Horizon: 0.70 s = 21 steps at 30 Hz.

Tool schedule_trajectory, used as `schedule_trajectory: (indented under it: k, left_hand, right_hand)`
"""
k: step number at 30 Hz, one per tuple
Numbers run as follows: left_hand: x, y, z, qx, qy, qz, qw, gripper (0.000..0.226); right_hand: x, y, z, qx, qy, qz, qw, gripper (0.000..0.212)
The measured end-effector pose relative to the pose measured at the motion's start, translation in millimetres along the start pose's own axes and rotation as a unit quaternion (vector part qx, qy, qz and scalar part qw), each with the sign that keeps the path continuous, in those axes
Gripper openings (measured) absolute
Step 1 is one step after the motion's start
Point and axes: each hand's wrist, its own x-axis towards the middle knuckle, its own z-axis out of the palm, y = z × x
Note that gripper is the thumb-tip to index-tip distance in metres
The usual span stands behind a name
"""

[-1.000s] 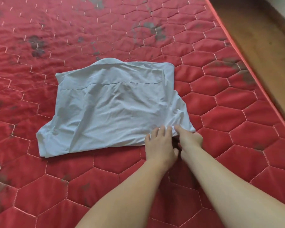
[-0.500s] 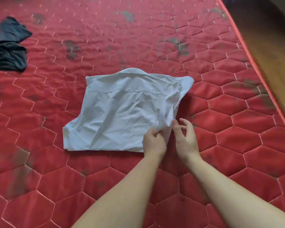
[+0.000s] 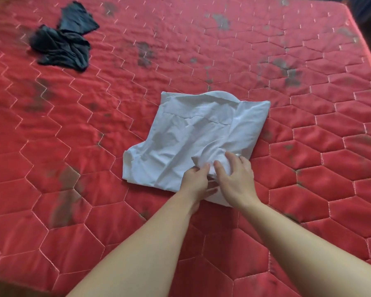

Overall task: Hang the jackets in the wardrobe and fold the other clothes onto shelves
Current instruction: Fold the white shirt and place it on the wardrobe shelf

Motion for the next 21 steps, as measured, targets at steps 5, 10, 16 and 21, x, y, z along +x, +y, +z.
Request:
schedule_trajectory:
  k: [5, 10, 16, 21]
  left_hand:
    - [2, 6, 5, 0.128, 0.021, 0.134, 0.982, 0.021]
    - [-14, 7, 31, 0.291, -0.036, 0.293, 0.91, 0.034]
    - [-20, 9, 48, 0.394, -0.15, 0.407, 0.81, 0.015]
    - [-15, 13, 29, 0.318, -0.086, 0.353, 0.876, 0.048]
  right_hand:
    - [19, -12, -10, -0.011, 0.109, 0.027, 0.994, 0.045]
    - [92, -43, -45, 0.064, 0.036, 0.221, 0.973, 0.113]
    - [117, -30, -64, -0.266, 0.029, 0.149, 0.952, 0.046]
    - [122, -44, -81, 0.02, 0.211, 0.147, 0.966, 0.032]
